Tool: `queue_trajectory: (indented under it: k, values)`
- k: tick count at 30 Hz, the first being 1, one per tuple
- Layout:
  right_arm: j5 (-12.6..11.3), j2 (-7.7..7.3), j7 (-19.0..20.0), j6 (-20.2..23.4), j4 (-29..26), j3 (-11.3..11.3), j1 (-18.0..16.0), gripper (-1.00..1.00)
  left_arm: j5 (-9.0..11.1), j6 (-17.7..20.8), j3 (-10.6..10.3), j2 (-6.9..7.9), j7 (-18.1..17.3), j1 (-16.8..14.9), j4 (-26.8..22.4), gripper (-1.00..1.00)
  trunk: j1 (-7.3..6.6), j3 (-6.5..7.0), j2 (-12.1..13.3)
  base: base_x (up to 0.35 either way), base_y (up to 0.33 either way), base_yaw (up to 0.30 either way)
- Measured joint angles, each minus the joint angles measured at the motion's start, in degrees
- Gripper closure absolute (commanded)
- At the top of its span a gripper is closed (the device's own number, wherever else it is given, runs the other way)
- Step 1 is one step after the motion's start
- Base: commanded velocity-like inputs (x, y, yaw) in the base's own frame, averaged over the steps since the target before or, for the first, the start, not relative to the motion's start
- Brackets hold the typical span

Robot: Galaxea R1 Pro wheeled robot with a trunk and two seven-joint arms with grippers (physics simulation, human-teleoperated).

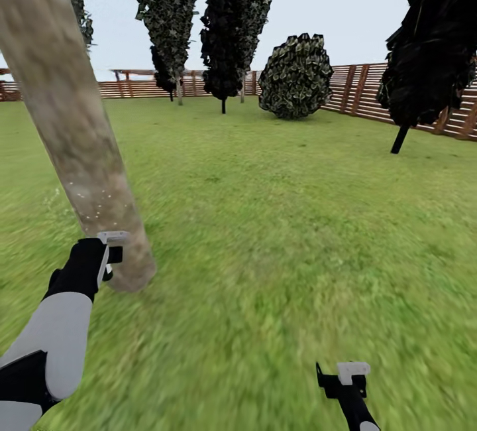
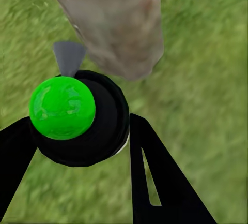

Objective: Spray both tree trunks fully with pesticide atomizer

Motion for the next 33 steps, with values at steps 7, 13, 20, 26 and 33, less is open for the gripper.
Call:
queue_trajectory:
  k: [7,13,20,26,33]
  values:
    - [0.0,0.01,0.0,0.0,0.0,0.0,0.0,-1.0,0.0,0.0,0.1,0.11,0.1,0.0,0.1,1.0,0.01,0.0,0.0,0.187,-0.217,0.276]
    - [0.0,0.01,0.0,0.0,0.0,0.0,0.0,-1.0,-0.5,-0.1,0.5,2.64,0.2,3.7,0.3,1.0,0.01,0.0,0.0,0.156,-0.237,0.278]
    - [0.0,-0.08,0.0,0.0,0.0,0.0,0.0,-1.0,0.6,-0.2,0.1,0.14,0.2,4.3,0.4,1.0,0.01,0.0,0.0,0.153,-0.239,0.079]
    - [0.0,-0.09,0.0,0.0,0.0,0.0,0.0,-1.0,-0.1,-0.2,0.5,0.87,0.0,4.5,0.2,1.0,0.01,0.0,0.0,0.153,-0.24,0.001]
    - [0.0,-0.08,0.0,0.0,0.0,0.0,0.0,-1.0,0.4,-0.7,0.5,6.92,0.0,9.2,0.4,1.0,0.01,0.0,0.0,0.153,-0.24,0.05]
